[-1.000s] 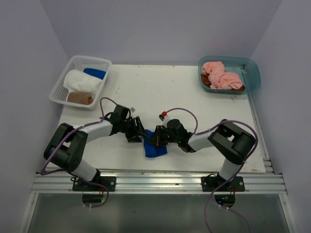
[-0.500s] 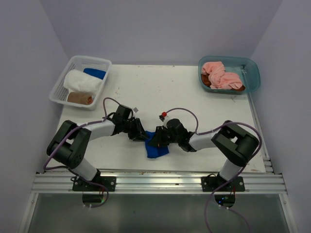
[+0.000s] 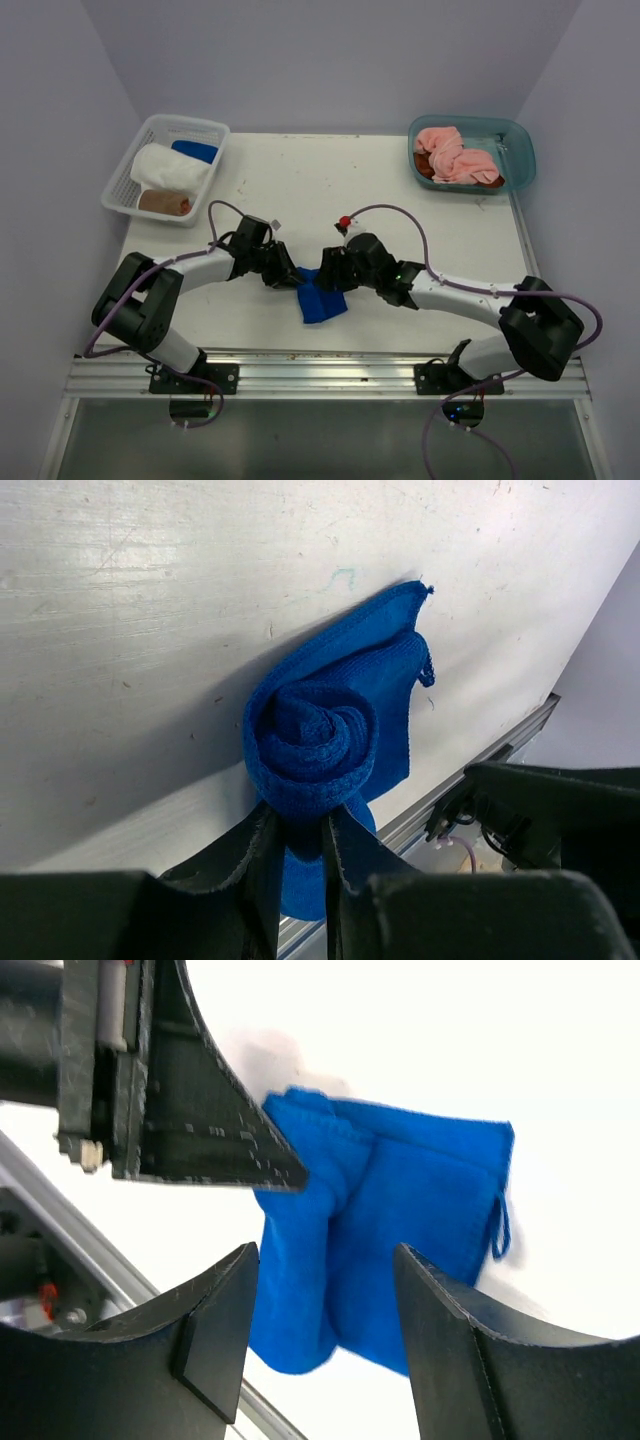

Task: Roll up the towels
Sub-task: Roll the towel

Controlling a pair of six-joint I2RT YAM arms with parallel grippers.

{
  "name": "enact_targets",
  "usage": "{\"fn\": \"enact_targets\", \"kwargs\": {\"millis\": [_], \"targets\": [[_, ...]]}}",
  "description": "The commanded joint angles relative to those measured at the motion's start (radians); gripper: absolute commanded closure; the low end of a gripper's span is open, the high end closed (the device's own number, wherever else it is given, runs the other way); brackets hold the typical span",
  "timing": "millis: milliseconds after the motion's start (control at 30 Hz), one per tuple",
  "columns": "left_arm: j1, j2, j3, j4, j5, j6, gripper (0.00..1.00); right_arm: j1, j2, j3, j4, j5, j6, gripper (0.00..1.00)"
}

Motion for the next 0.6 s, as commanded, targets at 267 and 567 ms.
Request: {"fn": "enact_targets", "kwargs": {"millis": [267,567], "targets": [[-0.002,-0.03,0.0,-0.012,-0.025,-0.012,0.79,0.325,0.062,0.237,-0.31,0.543,-0.162,0.4],[-0.002,-0.03,0.007,-0.021,-0.04,-0.013,0.79,0.493,0.316,0.472,-0.472,0.74,-0.263,0.39]]}}
